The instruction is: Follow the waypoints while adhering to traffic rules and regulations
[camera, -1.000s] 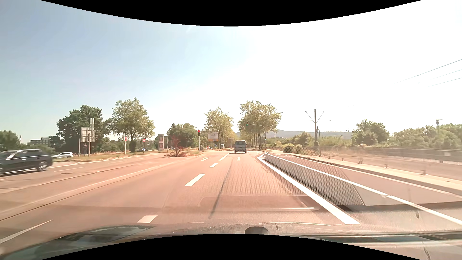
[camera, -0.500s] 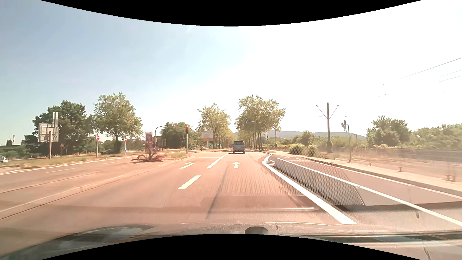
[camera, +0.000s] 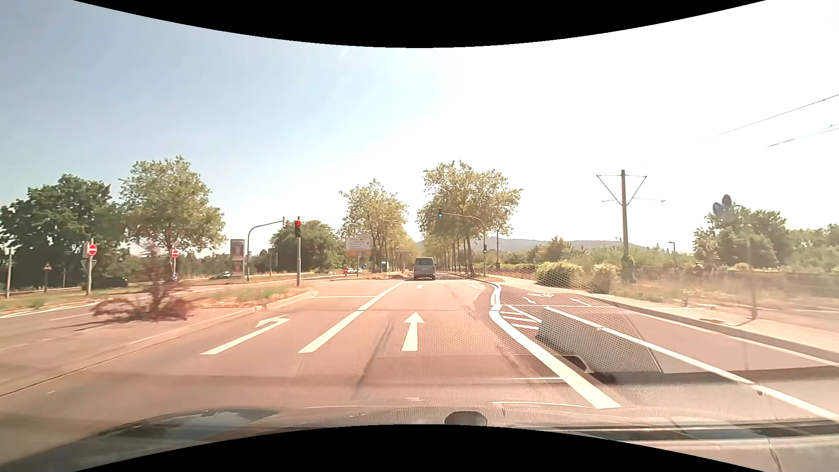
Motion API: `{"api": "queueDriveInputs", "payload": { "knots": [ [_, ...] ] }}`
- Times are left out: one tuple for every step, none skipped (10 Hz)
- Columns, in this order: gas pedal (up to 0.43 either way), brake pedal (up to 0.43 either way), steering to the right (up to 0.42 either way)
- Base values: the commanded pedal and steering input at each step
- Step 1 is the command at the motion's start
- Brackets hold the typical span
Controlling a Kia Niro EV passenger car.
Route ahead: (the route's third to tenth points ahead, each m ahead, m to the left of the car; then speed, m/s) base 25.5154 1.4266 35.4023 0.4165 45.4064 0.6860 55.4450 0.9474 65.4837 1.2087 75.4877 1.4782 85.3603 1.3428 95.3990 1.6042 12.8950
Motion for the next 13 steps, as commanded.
{"api": "queueDriveInputs", "payload": {
  "knots": [
    [0.067,0.0,0.022],
    [0.067,0.0,0.023],
    [0.067,0.0,0.023],
    [0.067,0.0,0.023],
    [0.067,0.0,0.023],
    [0.067,0.0,0.023],
    [0.067,0.0,0.022],
    [0.067,0.0,0.021],
    [0.067,0.0,0.018],
    [0.067,0.0,0.016],
    [0.079,0.0,0.014],
    [0.079,0.0,0.011],
    [0.079,0.0,0.007]
  ]
}}
